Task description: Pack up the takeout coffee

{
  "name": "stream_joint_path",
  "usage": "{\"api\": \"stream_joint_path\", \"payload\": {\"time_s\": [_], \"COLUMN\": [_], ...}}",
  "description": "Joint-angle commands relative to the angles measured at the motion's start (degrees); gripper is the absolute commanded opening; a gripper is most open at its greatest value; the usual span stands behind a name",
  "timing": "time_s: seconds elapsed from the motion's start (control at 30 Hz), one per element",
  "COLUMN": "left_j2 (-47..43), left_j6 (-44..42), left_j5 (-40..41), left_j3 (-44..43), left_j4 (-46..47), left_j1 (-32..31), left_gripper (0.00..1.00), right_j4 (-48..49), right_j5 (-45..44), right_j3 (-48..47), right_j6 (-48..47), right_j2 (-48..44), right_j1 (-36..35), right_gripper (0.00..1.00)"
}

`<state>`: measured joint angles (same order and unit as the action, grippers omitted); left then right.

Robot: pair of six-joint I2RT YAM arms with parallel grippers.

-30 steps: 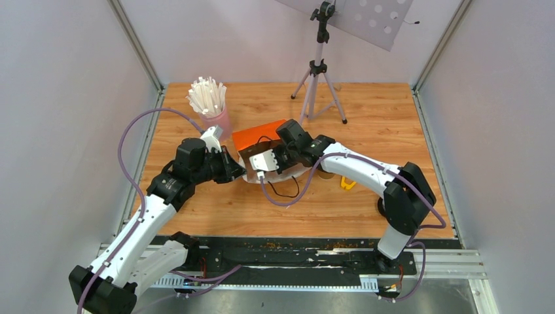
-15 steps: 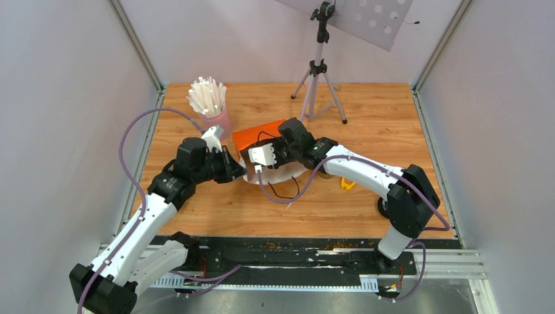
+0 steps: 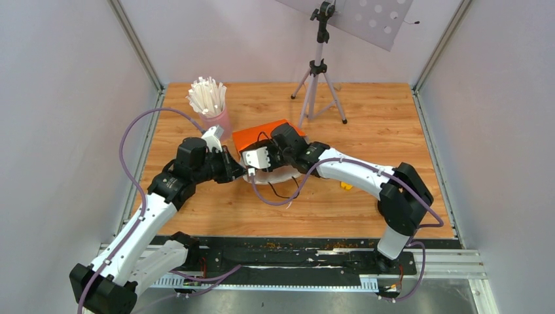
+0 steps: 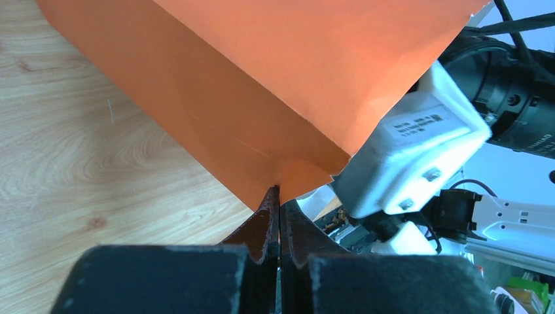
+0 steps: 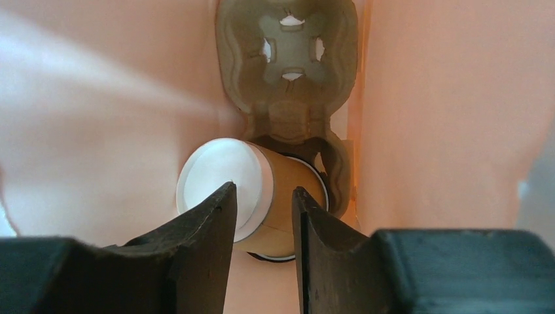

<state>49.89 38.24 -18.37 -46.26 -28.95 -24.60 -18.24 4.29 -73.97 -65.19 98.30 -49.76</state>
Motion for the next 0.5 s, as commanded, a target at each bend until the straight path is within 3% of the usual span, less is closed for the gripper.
{"api": "stream_joint_path", "payload": {"time_s": [0.0, 0.17, 0.27, 0.37, 0.47], "left_j2": [0.03, -0.13, -0.28, -0.41, -0.5], "left_j6": [-0.59, -0.69, -0.86, -0.97, -0.81], "left_j5": [-1.48, -1.75, -1.76, -1.76, -1.76], "left_j3": [-2.65, -2.63, -2.82, -2.95, -2.83], "left_j4": [1.0, 0.75, 0.48, 0.29, 0.18], "left_j1": [0.17, 0.17, 0.17, 0.17, 0.17], "left_gripper": [0.0, 0.0, 0.0, 0.0, 0.0], "right_j4": [4.79, 4.98, 5.48, 5.39, 4.91], "right_j5": [-5.18, -7.75, -10.16, -11.77, -12.11], "right_j3": [0.52, 0.85, 0.88, 0.08, -0.29], "right_j6": [0.62, 0.34, 0.05, 0.82, 1.56], "right_j2": [1.26, 1.75, 2.19, 2.56, 1.8], "right_j1": [-0.41, -1.07, -1.62, -1.66, -1.66], "right_gripper": [0.36, 0.3, 0.18, 0.01, 0.0]}}
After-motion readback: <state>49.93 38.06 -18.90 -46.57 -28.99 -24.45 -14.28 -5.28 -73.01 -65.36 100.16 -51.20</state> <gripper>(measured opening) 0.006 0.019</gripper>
